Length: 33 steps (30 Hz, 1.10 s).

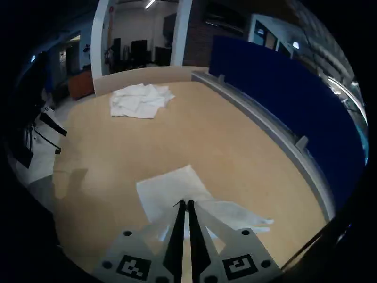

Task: Fold towel

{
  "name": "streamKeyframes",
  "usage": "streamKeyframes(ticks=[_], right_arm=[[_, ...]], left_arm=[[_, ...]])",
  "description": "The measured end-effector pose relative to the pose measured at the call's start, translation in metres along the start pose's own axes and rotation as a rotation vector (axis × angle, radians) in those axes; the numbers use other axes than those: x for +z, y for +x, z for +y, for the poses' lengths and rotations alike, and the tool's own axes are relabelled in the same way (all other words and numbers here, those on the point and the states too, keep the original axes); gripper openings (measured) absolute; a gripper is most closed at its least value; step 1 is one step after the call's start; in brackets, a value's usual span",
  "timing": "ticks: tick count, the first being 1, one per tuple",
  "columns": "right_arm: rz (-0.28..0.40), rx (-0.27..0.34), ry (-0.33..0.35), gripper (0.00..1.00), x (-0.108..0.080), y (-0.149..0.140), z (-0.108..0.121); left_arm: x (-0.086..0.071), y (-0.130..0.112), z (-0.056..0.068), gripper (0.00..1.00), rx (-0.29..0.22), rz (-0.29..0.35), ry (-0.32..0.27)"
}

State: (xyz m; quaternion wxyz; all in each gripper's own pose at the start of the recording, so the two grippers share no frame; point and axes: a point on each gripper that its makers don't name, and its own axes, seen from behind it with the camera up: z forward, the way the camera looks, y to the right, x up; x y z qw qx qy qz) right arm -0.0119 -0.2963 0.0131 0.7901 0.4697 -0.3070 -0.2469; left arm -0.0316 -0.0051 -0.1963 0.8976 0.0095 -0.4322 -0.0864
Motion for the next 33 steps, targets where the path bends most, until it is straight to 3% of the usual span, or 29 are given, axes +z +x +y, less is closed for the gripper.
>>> streamKeyframes(ticks=[5, 11, 15, 19, 23, 27, 29, 31, 33], right_arm=[[-0.025, -0.021, 0.081, 0.06, 0.046, 0.0, -0.033], [-0.067, 0.037, 0.149, 0.06, 0.098, -0.016, -0.065], [-0.086, 0.066, 0.162, 0.06, 0.109, -0.025, -0.073], [-0.086, 0.072, 0.163, 0.06, 0.107, -0.027, -0.072], [-0.082, 0.071, 0.16, 0.12, 0.105, -0.028, -0.07], [-0.07, 0.064, 0.148, 0.49, 0.101, -0.027, -0.066], [-0.064, 0.057, 0.142, 0.6, 0.098, -0.027, -0.064], [-0.054, 0.053, 0.139, 0.78, 0.096, -0.027, -0.063], [-0.045, 0.051, 0.135, 0.86, 0.093, -0.027, -0.062]], left_arm=[[-0.005, 0.003, -0.004, 0.96, -0.015, 0.015, 0.011], [-0.007, 0.003, -0.005, 0.96, -0.04, 0.025, 0.021], [-0.007, 0.002, -0.003, 0.96, -0.049, 0.026, 0.012], [-0.007, 0.0, -0.003, 0.96, -0.042, 0.02, 0.013], [-0.007, -0.001, -0.003, 0.96, -0.037, 0.016, 0.016], [-0.007, -0.001, -0.004, 0.96, -0.037, 0.016, 0.018], [-0.006, 0.0, -0.004, 0.96, -0.037, 0.015, 0.019], [-0.005, -0.001, -0.003, 0.96, -0.034, 0.013, 0.02], [-0.004, -0.002, -0.003, 0.96, -0.032, 0.012, 0.021]])
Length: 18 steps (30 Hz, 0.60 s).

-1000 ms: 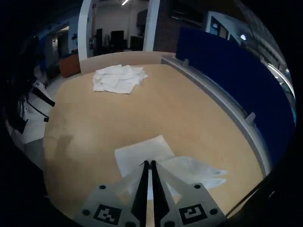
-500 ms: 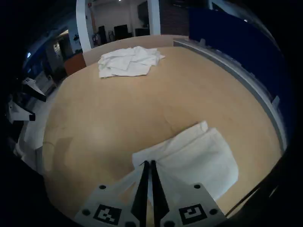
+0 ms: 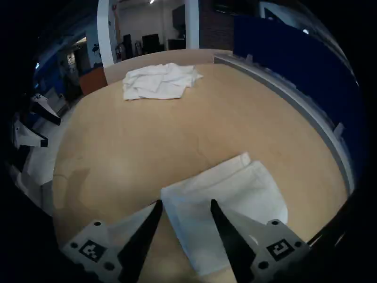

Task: Fold towel

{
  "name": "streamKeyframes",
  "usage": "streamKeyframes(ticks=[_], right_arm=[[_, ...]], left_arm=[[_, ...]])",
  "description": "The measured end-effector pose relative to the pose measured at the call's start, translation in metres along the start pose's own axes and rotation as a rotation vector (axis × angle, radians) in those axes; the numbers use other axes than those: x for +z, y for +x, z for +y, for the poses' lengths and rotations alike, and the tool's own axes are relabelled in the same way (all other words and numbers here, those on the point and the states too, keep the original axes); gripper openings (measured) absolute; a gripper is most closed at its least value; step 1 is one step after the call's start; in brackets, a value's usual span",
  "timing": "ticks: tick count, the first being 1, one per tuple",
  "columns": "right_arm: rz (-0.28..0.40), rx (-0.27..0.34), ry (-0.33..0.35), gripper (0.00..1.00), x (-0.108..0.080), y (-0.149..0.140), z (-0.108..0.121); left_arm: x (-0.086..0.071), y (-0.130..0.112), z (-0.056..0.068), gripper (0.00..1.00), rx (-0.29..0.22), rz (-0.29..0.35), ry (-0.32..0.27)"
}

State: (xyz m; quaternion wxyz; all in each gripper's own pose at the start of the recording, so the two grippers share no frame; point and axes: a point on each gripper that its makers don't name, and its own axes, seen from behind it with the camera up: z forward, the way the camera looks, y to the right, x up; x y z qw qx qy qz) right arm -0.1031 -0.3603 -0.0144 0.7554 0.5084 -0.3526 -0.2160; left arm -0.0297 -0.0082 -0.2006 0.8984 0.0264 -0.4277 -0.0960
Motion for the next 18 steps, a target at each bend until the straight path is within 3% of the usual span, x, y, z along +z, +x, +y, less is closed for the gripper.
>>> streamKeyframes(ticks=[4, 11, 18], right_arm=[[0.013, 0.005, -0.014, 1.0, -0.007, -0.001, 0.003], [0.016, 0.018, -0.073, 1.0, -0.025, -0.013, 0.015], [-0.006, 0.069, -0.125, 1.0, -0.048, -0.043, 0.025]], left_arm=[[0.001, -0.001, 0.002, 0.96, 0.003, -0.001, 0.0], [0.003, 0.0, 0.006, 0.96, 0.008, -0.002, -0.007], [0.003, 0.001, 0.01, 0.97, 0.016, -0.002, -0.008]])
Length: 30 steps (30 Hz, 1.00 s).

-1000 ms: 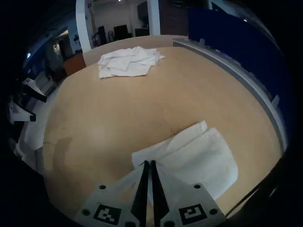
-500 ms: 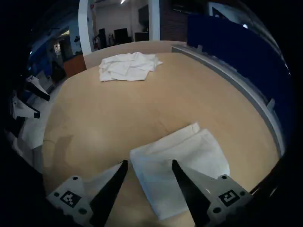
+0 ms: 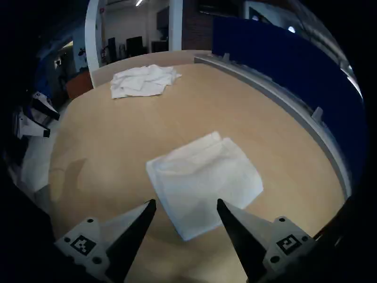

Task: Fold towel

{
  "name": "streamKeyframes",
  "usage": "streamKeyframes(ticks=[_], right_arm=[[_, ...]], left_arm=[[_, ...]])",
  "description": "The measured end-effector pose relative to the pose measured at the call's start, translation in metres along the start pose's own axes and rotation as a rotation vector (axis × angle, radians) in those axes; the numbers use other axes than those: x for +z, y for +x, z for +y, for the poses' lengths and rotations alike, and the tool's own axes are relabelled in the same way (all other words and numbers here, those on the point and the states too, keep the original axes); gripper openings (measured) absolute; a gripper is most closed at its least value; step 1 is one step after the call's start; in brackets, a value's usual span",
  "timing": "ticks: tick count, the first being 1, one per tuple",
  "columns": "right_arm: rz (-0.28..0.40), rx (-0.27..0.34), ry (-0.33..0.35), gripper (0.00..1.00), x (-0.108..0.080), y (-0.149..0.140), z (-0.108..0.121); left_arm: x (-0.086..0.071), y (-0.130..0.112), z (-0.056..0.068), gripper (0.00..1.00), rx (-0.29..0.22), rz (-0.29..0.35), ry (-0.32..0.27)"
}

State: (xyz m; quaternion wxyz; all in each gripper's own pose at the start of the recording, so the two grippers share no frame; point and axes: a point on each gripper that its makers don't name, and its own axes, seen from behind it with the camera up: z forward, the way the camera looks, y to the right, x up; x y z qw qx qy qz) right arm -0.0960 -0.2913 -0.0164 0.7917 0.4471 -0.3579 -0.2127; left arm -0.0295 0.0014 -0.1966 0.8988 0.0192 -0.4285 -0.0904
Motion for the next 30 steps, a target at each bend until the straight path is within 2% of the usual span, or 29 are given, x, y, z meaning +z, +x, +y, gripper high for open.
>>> streamKeyframes(ticks=[5, 12, 14, 18, 24, 30], right_arm=[[-0.029, 0.037, -0.019, 1.0, -0.006, -0.025, 0.006], [-0.04, 0.054, -0.035, 0.99, -0.007, -0.036, 0.006], [-0.043, 0.058, -0.035, 0.93, -0.006, -0.038, 0.004], [-0.053, 0.077, -0.037, 0.72, -0.002, -0.043, 0.003], [-0.055, 0.102, -0.045, 0.32, -0.001, -0.045, 0.0], [-0.057, 0.117, -0.047, 0.27, 0.0, -0.046, -0.002]], left_arm=[[0.001, -0.002, 0.003, 0.96, -0.005, -0.003, -0.005], [0.003, -0.003, 0.005, 0.97, 0.004, -0.004, -0.006], [0.003, -0.003, 0.005, 0.96, 0.004, -0.005, -0.005], [0.001, -0.003, 0.005, 0.96, -0.002, -0.004, -0.006], [0.0, -0.004, 0.004, 0.96, -0.004, -0.004, -0.003], [0.001, -0.004, 0.003, 0.96, -0.005, -0.004, -0.003]])
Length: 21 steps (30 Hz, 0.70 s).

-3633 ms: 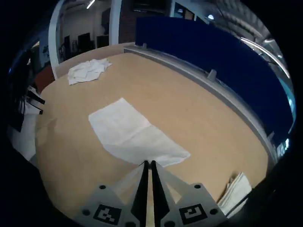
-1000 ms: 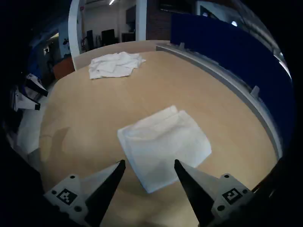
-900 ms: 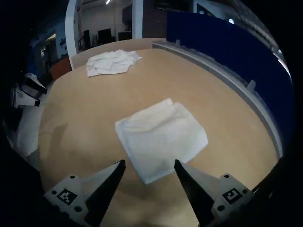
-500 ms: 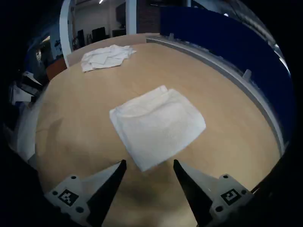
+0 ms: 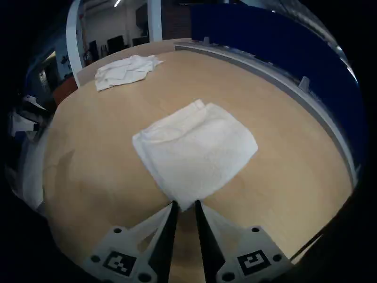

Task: Fold towel

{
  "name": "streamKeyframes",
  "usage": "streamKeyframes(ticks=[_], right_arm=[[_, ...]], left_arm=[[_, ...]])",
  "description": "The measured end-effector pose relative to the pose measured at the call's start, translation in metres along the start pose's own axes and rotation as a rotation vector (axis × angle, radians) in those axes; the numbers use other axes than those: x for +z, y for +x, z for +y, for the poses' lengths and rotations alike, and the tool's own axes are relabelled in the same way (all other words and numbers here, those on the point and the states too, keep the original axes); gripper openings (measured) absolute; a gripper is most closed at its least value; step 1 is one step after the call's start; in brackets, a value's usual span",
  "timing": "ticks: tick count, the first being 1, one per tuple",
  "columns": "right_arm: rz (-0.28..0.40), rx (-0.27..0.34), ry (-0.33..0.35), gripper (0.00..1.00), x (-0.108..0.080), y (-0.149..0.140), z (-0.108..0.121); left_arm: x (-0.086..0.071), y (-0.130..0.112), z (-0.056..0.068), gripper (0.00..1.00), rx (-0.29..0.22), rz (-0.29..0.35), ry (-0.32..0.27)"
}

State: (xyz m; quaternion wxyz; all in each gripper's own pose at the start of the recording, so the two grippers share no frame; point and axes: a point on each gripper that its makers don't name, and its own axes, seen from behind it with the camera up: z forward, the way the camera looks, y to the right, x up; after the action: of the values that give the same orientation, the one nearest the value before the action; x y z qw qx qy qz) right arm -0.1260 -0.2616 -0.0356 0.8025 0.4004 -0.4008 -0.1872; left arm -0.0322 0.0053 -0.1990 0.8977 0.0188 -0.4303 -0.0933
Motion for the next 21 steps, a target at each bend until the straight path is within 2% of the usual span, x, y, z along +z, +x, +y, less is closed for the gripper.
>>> streamKeyframes(ticks=[3, 6, 8, 14, 21], right_arm=[[0.0, 0.001, 0.002, 0.24, 0.0, -0.001, 0.0], [0.006, 0.002, 0.001, 0.14, -0.001, 0.0, 0.001], [0.008, 0.001, -0.008, 0.1, -0.001, 0.001, 0.003], [0.021, 0.006, -0.002, 0.07, -0.004, 0.008, 0.006], [0.078, -0.023, -0.019, 0.06, -0.023, 0.04, 0.011]], left_arm=[[0.0, 0.0, 0.0, 0.96, -0.001, 0.0, -0.001], [0.0, 0.0, 0.0, 0.96, -0.002, 0.0, -0.002], [0.001, 0.001, 0.0, 0.96, -0.002, 0.0, -0.001], [-0.002, 0.002, -0.001, 0.96, -0.004, 0.0, -0.003], [-0.003, 0.011, 0.0, 0.97, 0.0, 0.017, -0.009]])
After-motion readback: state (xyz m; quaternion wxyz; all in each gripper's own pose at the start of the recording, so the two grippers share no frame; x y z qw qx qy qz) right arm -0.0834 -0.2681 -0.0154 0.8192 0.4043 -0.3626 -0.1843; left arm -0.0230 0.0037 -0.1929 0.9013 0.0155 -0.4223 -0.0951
